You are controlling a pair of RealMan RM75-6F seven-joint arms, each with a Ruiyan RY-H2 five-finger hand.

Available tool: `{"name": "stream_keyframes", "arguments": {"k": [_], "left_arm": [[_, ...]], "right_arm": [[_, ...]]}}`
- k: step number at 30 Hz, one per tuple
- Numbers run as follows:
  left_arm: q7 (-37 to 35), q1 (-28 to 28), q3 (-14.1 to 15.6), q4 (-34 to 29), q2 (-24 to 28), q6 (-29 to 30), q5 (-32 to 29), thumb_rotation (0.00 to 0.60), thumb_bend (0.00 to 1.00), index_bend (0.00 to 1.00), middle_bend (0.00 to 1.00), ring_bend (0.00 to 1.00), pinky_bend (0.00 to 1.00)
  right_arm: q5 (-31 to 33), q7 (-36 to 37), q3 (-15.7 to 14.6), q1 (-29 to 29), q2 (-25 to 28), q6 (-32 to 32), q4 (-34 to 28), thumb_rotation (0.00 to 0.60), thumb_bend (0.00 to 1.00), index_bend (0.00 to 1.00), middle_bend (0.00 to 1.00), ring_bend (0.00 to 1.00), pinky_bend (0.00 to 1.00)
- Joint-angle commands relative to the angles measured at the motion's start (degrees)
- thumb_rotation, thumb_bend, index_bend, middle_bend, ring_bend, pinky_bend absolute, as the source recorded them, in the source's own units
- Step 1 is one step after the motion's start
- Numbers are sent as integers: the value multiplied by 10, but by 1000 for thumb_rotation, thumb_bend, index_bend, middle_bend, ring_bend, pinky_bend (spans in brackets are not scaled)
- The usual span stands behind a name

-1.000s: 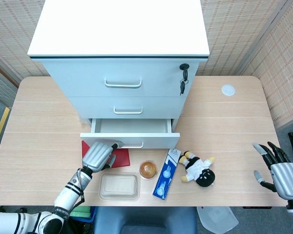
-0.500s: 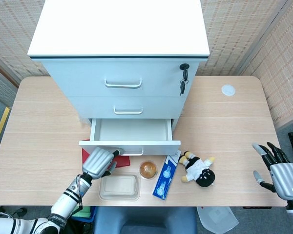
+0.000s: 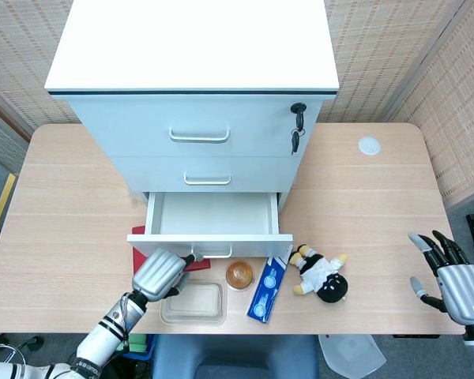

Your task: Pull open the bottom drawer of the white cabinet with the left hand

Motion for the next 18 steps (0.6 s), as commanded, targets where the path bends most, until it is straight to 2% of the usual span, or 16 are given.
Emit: {"name": "stream_keyframes", "arguments": {"k": [1, 12, 18], "left_arm": [[2, 4, 5, -8, 5, 1, 5, 600, 569, 281, 999, 1000, 1000], [-7, 29, 18, -26, 25, 26, 47, 600, 568, 283, 991, 1000, 1000], [-56, 75, 33, -21, 49, 82, 114, 600, 566, 299, 891, 980, 1000]], "right_arm": [[0, 0, 0, -1, 0, 0, 0, 600, 328, 94, 148, 66, 101], [-1, -1, 0, -2, 1, 4, -1, 600, 328, 94, 148, 66, 101], [0, 1, 0, -2, 2, 3, -1, 600, 328, 94, 148, 66, 101]]}}
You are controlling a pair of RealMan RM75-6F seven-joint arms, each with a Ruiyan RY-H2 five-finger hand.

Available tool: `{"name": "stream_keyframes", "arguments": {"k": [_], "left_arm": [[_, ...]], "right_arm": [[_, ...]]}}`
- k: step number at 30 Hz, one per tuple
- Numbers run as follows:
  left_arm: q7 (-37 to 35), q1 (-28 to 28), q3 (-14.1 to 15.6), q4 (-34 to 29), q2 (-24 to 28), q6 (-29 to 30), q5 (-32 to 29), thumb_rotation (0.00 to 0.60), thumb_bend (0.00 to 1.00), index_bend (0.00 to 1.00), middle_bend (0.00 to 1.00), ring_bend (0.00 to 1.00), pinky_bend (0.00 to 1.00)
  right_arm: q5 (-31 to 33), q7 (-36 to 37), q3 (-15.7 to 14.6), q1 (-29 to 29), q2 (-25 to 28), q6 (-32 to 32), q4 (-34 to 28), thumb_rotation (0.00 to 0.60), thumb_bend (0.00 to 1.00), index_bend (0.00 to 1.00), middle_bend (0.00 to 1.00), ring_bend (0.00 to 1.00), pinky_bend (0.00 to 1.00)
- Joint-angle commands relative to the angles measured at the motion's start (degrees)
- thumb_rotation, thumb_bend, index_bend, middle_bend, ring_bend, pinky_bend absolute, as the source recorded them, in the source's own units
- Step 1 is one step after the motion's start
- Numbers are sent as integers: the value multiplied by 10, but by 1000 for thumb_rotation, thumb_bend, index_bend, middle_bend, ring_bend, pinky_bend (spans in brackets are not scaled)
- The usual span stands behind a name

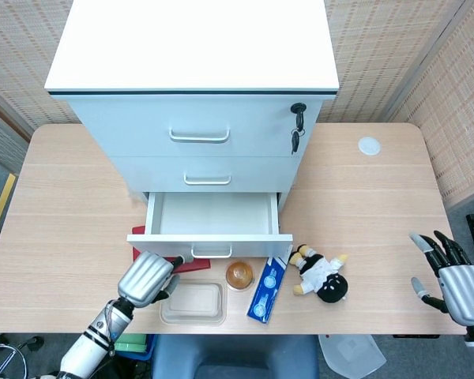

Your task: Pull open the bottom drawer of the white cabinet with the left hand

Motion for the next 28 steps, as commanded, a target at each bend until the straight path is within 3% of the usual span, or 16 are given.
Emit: {"name": "stream_keyframes", "arguments": {"k": [1, 7, 14, 17, 21, 28], "left_arm": [[-42, 37, 11, 9, 18, 46, 46, 600, 566, 306, 874, 966, 1000], [-106, 99, 17, 41, 42, 123, 86, 600, 566, 402, 779, 855, 947], [-157, 160, 8, 87, 61, 181, 71, 600, 566, 468, 725, 758, 821], [-172, 184, 0, 110, 66, 196, 45, 600, 562, 435, 661, 681, 735], [-191, 211, -4, 135, 75, 199, 13, 600, 463, 319, 487, 515, 550], [-218, 245, -8, 175, 70, 209, 10, 600, 337, 178, 249, 318, 345]], "right_arm": [[0, 1, 1, 1, 0, 0, 0, 600, 328, 94, 148, 66, 101], [0, 2, 1, 3, -1, -4, 2, 600, 328, 94, 148, 66, 101], [-1, 2, 0, 7, -5, -10, 2, 600, 328, 94, 148, 66, 101], [-1, 1, 0, 8, -6, -13, 1, 600, 329, 94, 148, 66, 101], [-3, 0, 0, 9, -7, -13, 0, 600, 329, 94, 148, 66, 101], [-5, -4, -1, 10, -7, -14, -3, 600, 329, 94, 148, 66, 101]]}}
